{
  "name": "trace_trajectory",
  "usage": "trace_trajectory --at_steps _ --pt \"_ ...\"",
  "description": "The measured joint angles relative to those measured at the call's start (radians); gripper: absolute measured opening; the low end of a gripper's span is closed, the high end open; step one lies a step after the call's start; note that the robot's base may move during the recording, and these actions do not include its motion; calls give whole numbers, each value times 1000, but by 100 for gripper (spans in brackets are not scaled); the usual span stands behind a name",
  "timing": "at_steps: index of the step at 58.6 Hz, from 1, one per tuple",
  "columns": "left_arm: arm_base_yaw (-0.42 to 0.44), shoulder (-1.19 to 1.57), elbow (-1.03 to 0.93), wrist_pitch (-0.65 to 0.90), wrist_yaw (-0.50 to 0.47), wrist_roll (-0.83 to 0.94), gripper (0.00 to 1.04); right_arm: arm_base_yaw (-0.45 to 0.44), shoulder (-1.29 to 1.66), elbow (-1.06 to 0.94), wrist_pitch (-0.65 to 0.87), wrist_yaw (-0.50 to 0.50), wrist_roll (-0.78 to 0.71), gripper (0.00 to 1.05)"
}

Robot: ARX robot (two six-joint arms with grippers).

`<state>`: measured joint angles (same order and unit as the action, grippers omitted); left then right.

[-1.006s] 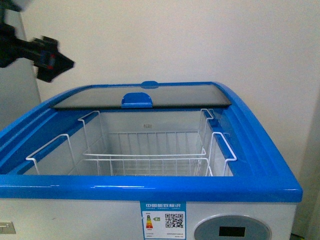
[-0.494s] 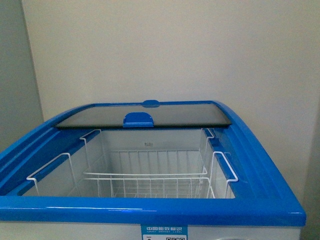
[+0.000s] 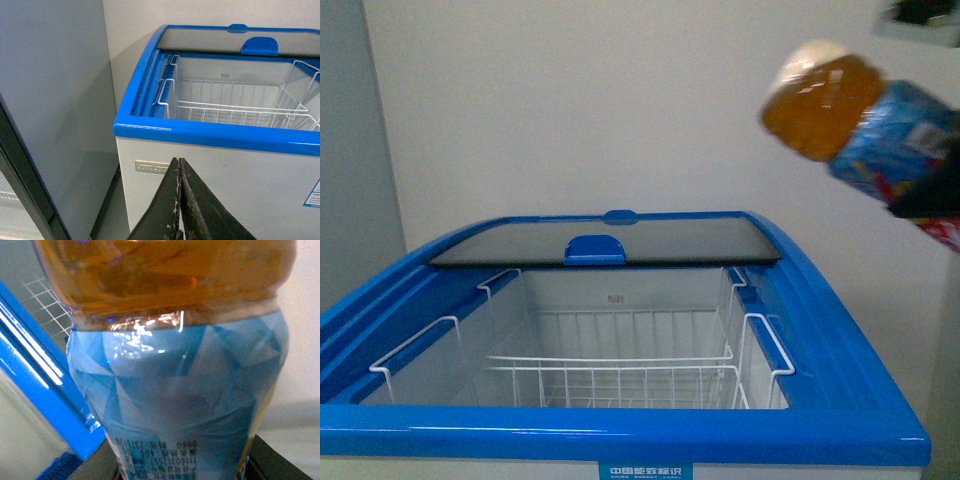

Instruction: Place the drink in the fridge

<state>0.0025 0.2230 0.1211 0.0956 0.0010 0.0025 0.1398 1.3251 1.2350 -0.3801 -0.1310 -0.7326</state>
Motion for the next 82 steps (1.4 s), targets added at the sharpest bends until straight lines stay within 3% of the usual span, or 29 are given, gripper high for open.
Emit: trace_trajectory --at_steps 14,25,42,43,57,73,82 --pt "-1 -144 -30 -103 -1 0 3 193 435 475 -189 40 -300 37" --pt "-1 -166 -60 -103 -1 0 3 288 761 779 -260 95 -366 37" --pt "-1 -212 -106 -101 0 0 3 292 990 986 -323 116 -364 37" --pt "-1 -217 -106 -100 -1 0 3 288 1220 1292 -444 115 -338 37" --pt "-1 -217 -106 -100 -1 0 3 287 1406 1526 -552 132 -325 37" --pt "-1 -217 -106 -100 -1 -1 3 285 1506 1627 -507 158 -303 37" --pt "-1 -217 -106 -100 -1 -1 21 288 1529 1638 -489 154 -299 37"
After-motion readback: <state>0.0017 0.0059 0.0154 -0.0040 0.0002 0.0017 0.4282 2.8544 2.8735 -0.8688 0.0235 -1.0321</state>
